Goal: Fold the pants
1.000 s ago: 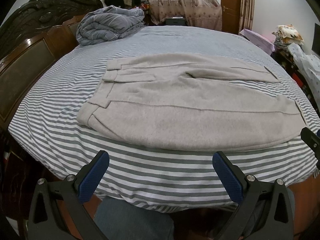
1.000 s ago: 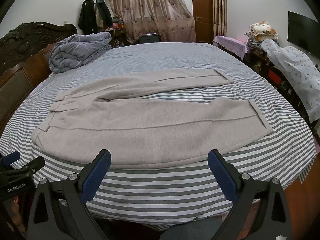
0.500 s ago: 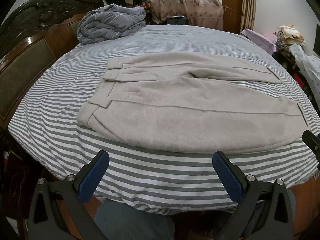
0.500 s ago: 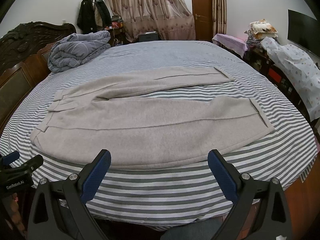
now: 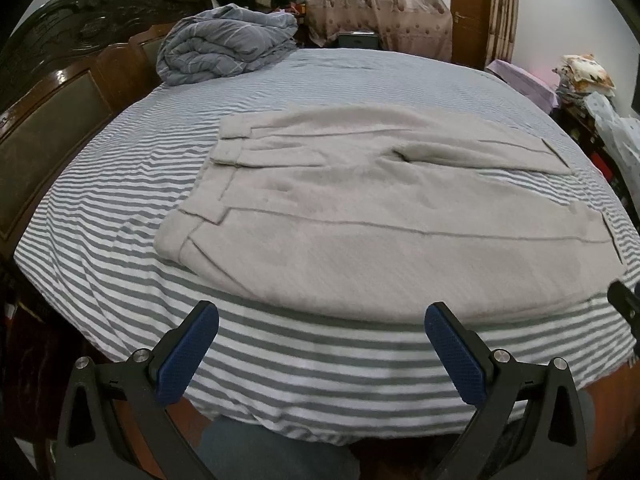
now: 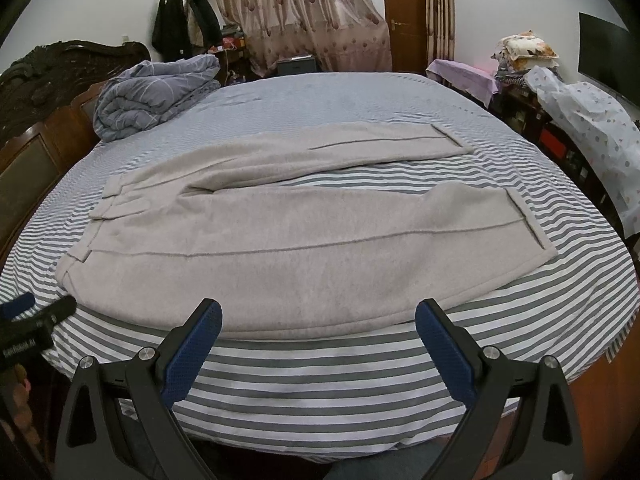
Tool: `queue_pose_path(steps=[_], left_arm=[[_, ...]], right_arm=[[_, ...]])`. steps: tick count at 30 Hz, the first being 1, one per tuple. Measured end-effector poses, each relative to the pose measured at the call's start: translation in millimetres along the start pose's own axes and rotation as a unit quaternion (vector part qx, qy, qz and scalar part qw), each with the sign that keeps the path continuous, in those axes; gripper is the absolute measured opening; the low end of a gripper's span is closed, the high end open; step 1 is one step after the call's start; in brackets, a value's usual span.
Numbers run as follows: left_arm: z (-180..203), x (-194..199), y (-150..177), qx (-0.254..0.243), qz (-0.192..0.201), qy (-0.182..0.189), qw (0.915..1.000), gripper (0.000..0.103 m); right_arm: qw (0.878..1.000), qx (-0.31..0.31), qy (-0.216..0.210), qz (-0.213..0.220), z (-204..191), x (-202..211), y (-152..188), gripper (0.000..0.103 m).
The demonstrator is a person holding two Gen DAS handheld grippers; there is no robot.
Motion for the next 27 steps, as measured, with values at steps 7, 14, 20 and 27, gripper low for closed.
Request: queue_pose_path(steps=[7,14,20,27], left_arm=[[-38.0,-18.3,-46.7,0.019,0.010,-0.007,0.9997,0.102],[-93.3,-46.6,-118.3,0.060,0.023,-0.033,0.9974,0.091],[-126.8,-93.8,-187.4,0.083,0.009,-0.009,0.9964,0.073],[-154.2,-181.6,-247.3,0.172,-0.061,0.092,0.9790,0.039]], right_arm=[[1.000,0.000,-0.004,-0.015,0.1,-15.0,-3.9,0.097],[0.999,-0.005,-0.011,-0.036,-2.8,-44.2,-9.9,0.097],[0.998,0.003,-0.018,-0.055,-15.4,-81.6,-25.2,0.097],[0.997,0.009,-0.017,-0.069,-31.5,-122.1,-43.0,0.096]])
Point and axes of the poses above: each gripper's, at about its wrist camera, not at the fingertips, and x roughly against the way its jaws point, z to its right, y to its underside, the point moved 2 cm from there along -x, roughly the way its jaws point, and after that the axes turned 8 degrees about x, right-handed, at the moved point
